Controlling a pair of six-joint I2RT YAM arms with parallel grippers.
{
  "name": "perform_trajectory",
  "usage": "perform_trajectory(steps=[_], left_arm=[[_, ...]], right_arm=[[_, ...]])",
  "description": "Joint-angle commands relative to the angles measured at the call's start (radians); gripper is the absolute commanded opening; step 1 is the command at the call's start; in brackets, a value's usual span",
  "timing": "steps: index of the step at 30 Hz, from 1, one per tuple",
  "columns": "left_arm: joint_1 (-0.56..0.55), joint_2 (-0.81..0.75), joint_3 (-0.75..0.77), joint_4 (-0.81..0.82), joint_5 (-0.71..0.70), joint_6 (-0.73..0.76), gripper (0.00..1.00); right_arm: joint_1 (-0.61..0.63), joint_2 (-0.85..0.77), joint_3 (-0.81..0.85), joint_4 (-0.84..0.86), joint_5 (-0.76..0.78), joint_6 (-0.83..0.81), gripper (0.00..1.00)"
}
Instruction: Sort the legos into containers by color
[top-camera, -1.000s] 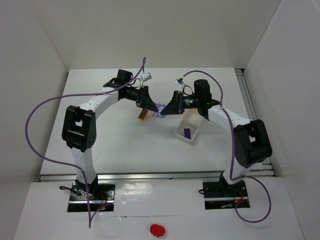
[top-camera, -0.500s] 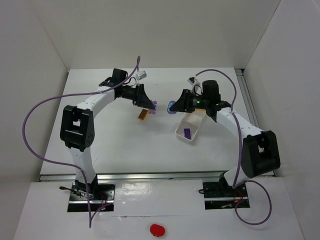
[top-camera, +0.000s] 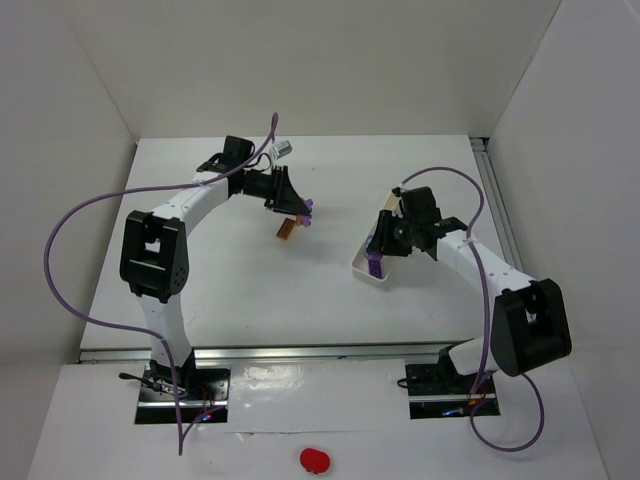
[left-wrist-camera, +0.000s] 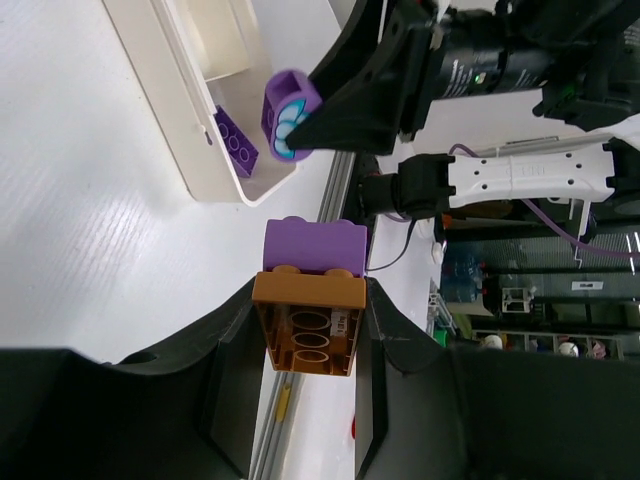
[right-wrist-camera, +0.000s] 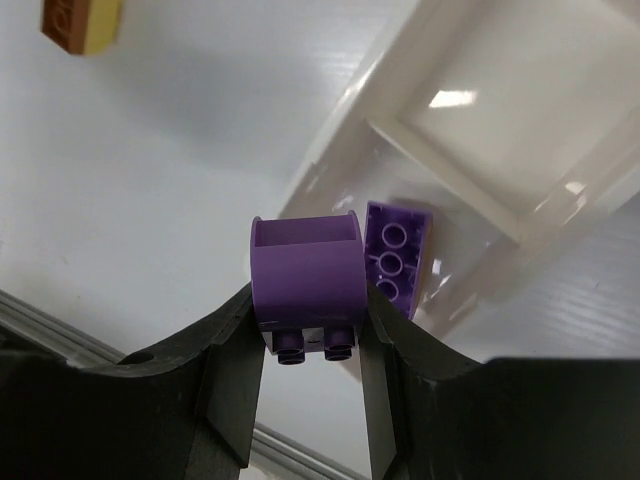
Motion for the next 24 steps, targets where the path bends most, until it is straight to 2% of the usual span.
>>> perform_trajectory(steps=[1, 9, 12, 13, 15, 16, 19, 20, 21, 24], left_arm=[[-0.003, 0.010, 0.038, 0.024, 0.010, -0.008, 0.00], [-0.003, 0.010, 0.029, 0.024, 0.010, -0.008, 0.00], [-0.003, 0.010, 0.029, 0.024, 0.000, -0.008, 0.00], [-0.003, 0.010, 0.020, 0.024, 0.000, -0.008, 0.00], [-0.003, 0.010, 0.020, 0.024, 0.000, -0.008, 0.00], [-0.003, 0.010, 0.020, 0.024, 0.000, -0.008, 0.00], [-0.003, 0.019, 0.020, 0.024, 0.000, -0.008, 0.00], [-0.003, 0.019, 0.020, 0.024, 0.000, -0.008, 0.00], [-0.013, 0.028, 0.029, 0.024, 0.000, -0.008, 0.00], [-0.013, 0.029, 0.029, 0.024, 0.000, -0.008, 0.00]], right_arm=[[0.024, -0.023, -0.016, -0.029, 0.019, -0.010, 0.07], [0.055, 0.078, -0.009, 0.006, -0.003, -0.019, 0.08], [0.078, 0.096, 0.010, -0.014, 0.022, -0.037, 0.45], [0.090, 0.087, 0.010, -0.023, 0.045, -0.037, 0.72], [0.099, 0.037, 0.010, -0.023, 0.071, -0.037, 0.86], [0.099, 0.018, 0.010, -0.023, 0.091, -0.037, 0.87], [0.099, -0.019, 0.010, -0.023, 0.143, -0.037, 0.77], [0.099, -0.029, 0.010, -0.023, 0.152, -0.028, 0.70], [0.099, -0.029, 0.010, -0.023, 0.152, -0.028, 0.58], [0.099, -0.029, 0.010, -0.032, 0.174, -0.028, 0.35]])
